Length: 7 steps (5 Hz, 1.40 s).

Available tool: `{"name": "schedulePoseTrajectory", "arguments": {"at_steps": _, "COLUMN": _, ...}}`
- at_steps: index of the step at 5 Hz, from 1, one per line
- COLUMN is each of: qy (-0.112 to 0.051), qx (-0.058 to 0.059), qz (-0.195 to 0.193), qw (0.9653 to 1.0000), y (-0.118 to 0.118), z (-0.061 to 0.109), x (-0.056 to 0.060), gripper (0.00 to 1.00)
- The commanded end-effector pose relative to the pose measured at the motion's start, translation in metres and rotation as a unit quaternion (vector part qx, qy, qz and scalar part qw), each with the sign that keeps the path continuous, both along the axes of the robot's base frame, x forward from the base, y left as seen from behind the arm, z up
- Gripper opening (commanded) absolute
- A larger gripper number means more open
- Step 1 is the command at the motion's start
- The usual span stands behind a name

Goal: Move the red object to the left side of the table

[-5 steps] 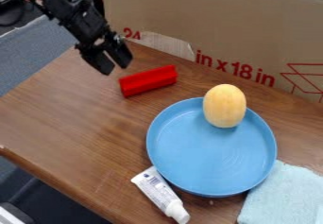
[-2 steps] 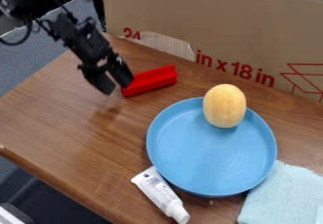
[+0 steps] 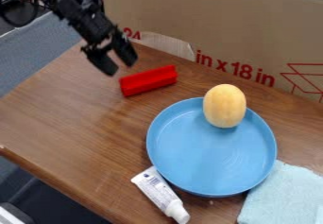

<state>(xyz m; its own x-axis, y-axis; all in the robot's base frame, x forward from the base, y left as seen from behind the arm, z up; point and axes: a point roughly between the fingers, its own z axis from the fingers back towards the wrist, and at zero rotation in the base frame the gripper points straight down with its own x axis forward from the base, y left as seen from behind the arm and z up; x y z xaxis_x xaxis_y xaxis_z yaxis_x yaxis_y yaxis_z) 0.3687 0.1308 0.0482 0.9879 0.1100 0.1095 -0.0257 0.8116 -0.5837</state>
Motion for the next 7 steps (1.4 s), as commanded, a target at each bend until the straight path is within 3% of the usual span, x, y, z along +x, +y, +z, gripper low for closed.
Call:
{"name": "schedulePoseTrajectory", "arguments": {"at_steps": 1, "qy": -0.015, "qx": 0.006, "qz": -0.011, "qw": 0.9998, "y": -0.001, "z": 0.02, "x": 0.0, "gripper": 1.0}}
{"name": "schedulePoseTrajectory", "arguments": {"at_steps": 2, "qy": -0.002, "qx": -0.001, "qz": -0.008, "qw": 1.0, "y": -0.008, "z": 0.006, "x": -0.005, "gripper": 1.0}}
{"name": "schedulePoseTrajectory", "arguments": {"at_steps": 3, "qy": 0.009, "qx": -0.008, "qz": -0.014, "qw": 0.9998, "y": -0.023, "z": 0.008, "x": -0.001, "gripper": 1.0}}
{"name": "schedulePoseTrajectory", "arguments": {"at_steps": 5, "qy": 0.034, "qx": -0.008, "qz": -0.018, "qw": 0.9992, "y": -0.03, "z": 0.013, "x": 0.002, "gripper": 1.0}}
{"name": "schedulePoseTrajectory", "arguments": {"at_steps": 6, "qy": 0.043, "qx": -0.006, "qz": -0.019, "qw": 0.9989, "y": -0.035, "z": 0.01, "x": -0.006, "gripper": 1.0}}
{"name": "schedulePoseTrajectory", "arguments": {"at_steps": 7, "qy": 0.054, "qx": -0.01, "qz": -0.013, "qw": 0.9984, "y": -0.039, "z": 0.019, "x": 0.006, "gripper": 1.0}}
